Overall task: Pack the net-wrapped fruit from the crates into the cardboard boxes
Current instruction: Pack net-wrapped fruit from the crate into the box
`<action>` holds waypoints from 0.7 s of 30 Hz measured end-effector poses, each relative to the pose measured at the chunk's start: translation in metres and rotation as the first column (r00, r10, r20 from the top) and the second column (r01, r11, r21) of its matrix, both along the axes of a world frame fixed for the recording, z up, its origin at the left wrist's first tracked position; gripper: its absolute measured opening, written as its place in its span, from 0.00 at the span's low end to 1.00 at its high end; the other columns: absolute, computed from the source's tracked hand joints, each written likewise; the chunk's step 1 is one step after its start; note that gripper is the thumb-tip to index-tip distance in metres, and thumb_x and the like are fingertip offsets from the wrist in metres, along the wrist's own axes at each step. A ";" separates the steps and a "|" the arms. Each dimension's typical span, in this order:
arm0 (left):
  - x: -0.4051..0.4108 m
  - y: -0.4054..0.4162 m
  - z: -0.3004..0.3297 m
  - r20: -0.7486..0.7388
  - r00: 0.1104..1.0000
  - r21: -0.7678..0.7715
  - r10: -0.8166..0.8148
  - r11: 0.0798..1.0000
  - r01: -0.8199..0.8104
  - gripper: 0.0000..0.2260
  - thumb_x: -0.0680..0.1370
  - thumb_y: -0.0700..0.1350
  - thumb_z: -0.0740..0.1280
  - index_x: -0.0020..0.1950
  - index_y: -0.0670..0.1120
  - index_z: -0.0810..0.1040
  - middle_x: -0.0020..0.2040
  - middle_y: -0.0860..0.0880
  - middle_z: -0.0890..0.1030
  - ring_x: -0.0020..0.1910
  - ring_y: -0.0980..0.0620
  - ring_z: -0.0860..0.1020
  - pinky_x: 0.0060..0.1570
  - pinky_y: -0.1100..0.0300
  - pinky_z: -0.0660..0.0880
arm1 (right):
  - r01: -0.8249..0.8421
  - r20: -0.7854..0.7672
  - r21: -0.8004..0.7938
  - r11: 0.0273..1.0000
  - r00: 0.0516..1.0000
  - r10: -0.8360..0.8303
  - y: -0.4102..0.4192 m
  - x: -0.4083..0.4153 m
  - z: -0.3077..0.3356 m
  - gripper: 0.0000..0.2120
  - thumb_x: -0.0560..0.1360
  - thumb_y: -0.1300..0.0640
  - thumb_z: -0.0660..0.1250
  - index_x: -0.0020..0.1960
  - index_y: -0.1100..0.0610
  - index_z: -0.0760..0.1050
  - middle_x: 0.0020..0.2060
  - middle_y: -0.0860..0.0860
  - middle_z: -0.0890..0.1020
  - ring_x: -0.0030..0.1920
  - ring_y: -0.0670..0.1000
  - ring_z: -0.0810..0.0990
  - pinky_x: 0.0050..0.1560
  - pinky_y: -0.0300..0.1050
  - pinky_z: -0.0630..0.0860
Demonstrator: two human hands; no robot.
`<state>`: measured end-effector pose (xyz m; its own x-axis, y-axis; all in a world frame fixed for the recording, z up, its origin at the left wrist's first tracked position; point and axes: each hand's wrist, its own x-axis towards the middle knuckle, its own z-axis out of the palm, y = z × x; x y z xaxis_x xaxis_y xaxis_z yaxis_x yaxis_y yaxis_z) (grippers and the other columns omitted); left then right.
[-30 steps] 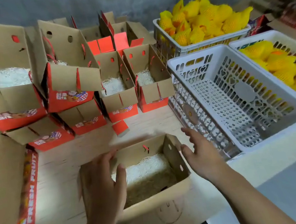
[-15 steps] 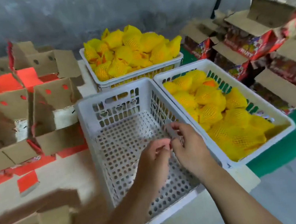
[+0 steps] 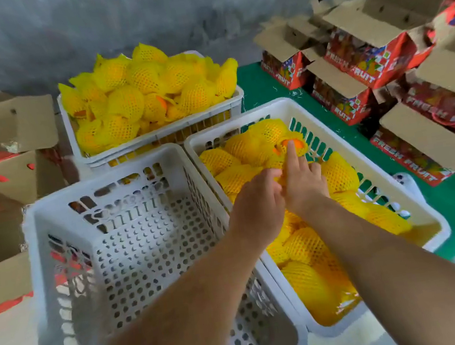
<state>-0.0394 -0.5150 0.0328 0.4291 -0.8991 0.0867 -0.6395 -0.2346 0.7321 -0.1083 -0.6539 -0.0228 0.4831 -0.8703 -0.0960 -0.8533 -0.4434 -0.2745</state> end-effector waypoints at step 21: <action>0.005 -0.015 -0.044 0.308 0.941 -0.008 0.142 0.989 -0.147 0.39 0.70 0.54 0.80 0.74 0.55 0.61 0.67 0.50 0.72 0.61 0.47 0.79 0.43 0.55 0.79 | 0.032 0.598 0.030 0.999 0.800 -0.044 -0.015 -0.032 0.004 0.16 0.81 0.53 0.58 0.60 0.58 0.80 0.55 0.57 0.84 0.57 0.59 0.78 0.61 0.57 0.73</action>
<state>-0.0343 -0.5298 -0.0110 0.5093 -0.8314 0.2222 -0.7910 -0.3504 0.5015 -0.1407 -0.6687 -0.0186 0.4161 -0.8901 0.1857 -0.5329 -0.4042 -0.7434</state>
